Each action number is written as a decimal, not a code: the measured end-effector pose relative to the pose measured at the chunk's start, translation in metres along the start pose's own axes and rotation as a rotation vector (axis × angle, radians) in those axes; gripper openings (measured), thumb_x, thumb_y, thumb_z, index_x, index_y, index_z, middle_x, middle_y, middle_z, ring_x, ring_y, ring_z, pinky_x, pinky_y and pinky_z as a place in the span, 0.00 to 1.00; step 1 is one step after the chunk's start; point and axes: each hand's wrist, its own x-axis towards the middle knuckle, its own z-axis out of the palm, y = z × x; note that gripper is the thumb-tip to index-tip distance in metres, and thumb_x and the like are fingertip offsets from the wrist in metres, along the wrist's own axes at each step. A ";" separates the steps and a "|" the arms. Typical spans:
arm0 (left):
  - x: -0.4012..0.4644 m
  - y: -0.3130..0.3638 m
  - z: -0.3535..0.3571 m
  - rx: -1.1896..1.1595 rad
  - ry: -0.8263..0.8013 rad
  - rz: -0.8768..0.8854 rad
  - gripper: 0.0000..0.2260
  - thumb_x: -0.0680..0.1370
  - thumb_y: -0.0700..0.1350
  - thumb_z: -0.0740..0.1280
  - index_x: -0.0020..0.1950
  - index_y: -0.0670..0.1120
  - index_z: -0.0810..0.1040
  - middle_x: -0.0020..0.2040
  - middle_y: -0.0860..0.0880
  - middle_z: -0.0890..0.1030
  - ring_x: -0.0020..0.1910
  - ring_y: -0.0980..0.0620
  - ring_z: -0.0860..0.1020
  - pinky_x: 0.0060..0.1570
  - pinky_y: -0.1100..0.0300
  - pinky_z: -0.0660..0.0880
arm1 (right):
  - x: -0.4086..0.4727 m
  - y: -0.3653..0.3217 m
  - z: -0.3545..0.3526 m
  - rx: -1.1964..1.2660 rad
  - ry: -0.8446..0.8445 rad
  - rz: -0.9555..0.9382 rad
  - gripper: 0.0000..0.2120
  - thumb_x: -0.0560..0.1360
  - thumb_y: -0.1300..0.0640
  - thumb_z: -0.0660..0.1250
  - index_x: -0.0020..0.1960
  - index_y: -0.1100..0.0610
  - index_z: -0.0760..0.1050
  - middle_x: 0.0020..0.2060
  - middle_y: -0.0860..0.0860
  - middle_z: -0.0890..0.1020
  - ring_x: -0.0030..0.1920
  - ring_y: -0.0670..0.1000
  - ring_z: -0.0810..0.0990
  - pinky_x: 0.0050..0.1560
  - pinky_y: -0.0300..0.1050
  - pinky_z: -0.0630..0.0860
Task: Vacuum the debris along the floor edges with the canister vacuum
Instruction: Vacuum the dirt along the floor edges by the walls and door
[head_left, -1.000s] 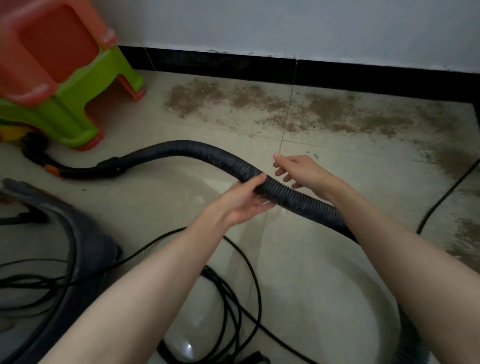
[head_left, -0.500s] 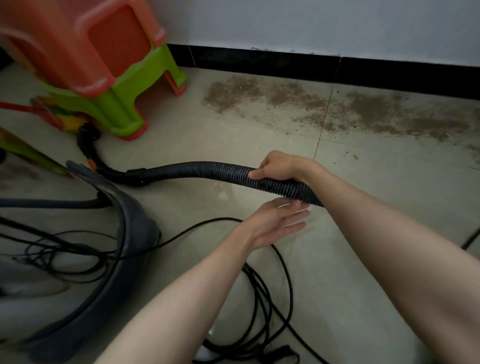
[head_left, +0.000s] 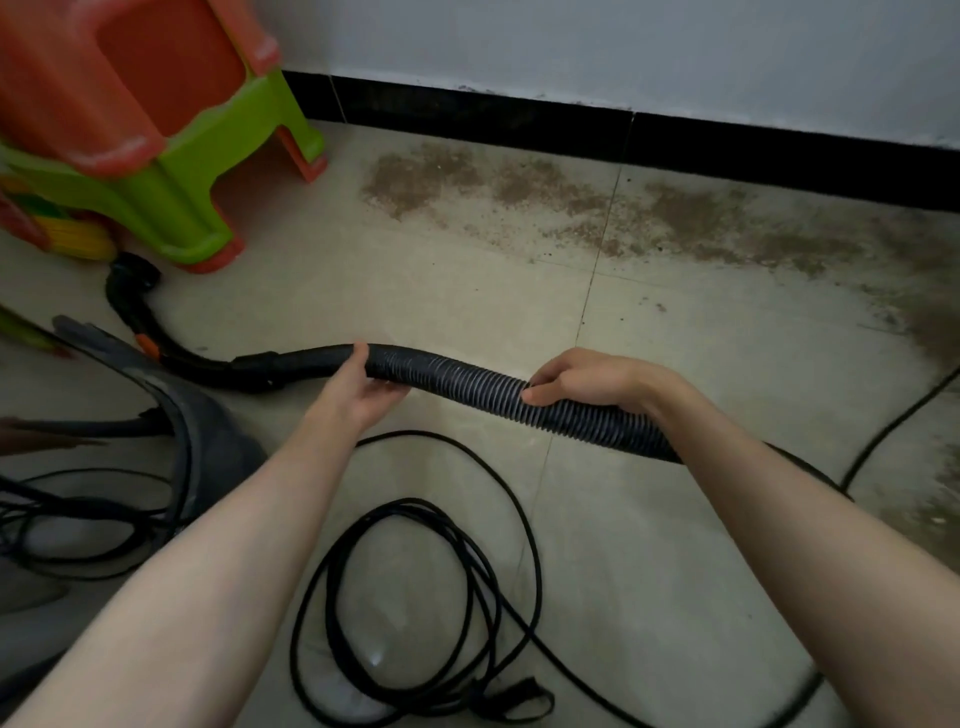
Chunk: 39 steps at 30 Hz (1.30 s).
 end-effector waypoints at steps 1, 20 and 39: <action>0.000 -0.003 0.002 0.064 0.029 0.020 0.20 0.81 0.47 0.61 0.68 0.35 0.65 0.68 0.38 0.71 0.66 0.40 0.71 0.60 0.46 0.69 | -0.001 0.003 0.003 0.009 -0.006 -0.001 0.18 0.77 0.50 0.68 0.63 0.59 0.78 0.65 0.52 0.76 0.67 0.52 0.72 0.69 0.46 0.65; -0.042 -0.023 0.045 0.379 -0.071 0.069 0.18 0.80 0.39 0.62 0.69 0.36 0.66 0.65 0.39 0.72 0.51 0.44 0.76 0.37 0.51 0.75 | -0.019 -0.018 0.012 0.169 0.193 -0.107 0.21 0.81 0.44 0.59 0.56 0.59 0.82 0.48 0.54 0.84 0.39 0.46 0.79 0.42 0.37 0.74; -0.351 0.062 0.252 0.437 -0.197 0.005 0.08 0.78 0.33 0.62 0.56 0.41 0.70 0.51 0.42 0.76 0.47 0.46 0.78 0.43 0.50 0.78 | -0.270 -0.206 -0.165 0.632 0.305 0.054 0.15 0.83 0.53 0.58 0.61 0.60 0.76 0.49 0.53 0.80 0.47 0.49 0.78 0.48 0.40 0.76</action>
